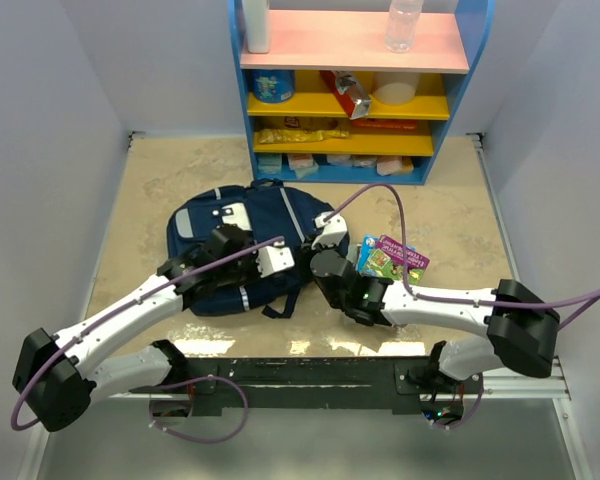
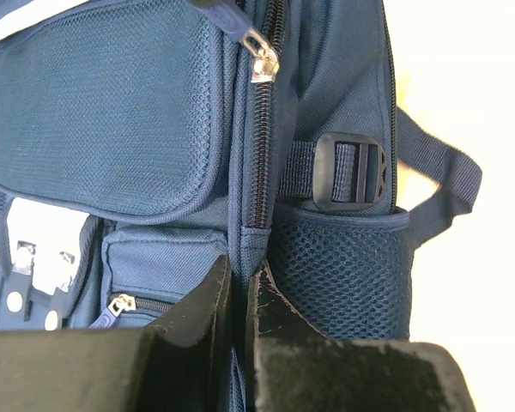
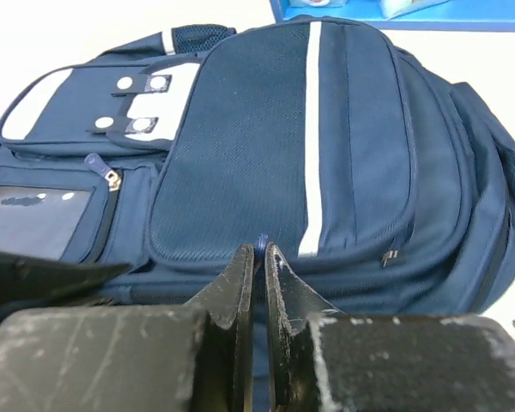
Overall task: Pack the student bag
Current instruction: Zip the student bag at the center of the board.
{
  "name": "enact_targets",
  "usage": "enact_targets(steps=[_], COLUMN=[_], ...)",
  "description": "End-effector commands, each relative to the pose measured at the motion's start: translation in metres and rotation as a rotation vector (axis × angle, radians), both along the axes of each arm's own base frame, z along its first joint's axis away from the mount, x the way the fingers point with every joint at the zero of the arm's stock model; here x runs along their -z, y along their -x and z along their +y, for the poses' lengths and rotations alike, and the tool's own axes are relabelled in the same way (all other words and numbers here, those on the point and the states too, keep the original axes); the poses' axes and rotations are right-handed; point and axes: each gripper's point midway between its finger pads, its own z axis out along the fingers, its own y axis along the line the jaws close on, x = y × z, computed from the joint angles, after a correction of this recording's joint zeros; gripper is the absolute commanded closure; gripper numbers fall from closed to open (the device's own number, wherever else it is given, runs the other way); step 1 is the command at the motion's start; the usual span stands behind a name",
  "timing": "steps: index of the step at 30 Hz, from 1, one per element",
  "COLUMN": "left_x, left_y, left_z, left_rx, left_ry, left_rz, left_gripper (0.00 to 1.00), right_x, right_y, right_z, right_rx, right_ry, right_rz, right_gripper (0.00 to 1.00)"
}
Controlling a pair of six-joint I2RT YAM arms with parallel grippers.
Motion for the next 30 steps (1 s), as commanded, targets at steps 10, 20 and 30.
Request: enact_targets(steps=[10,20,30], left_x=[0.019,0.01,-0.048], left_y=[0.046,0.03,-0.003], left_z=[0.051,0.042,0.025], left_rx=[0.113,0.058,-0.006], left_ry=[-0.171,-0.134,-0.034], left_rz=[0.03,0.021,-0.046], left_gripper=[1.0,1.0,1.0], right_x=[-0.006,-0.021,-0.005], right_y=[-0.067,-0.032,0.001], right_z=[-0.045,-0.021,0.003], right_rx=[0.213,-0.039,-0.191], right_ry=[0.058,-0.045,-0.021], right_rz=[-0.044,-0.041,-0.007], right_gripper=[1.0,0.93,0.38])
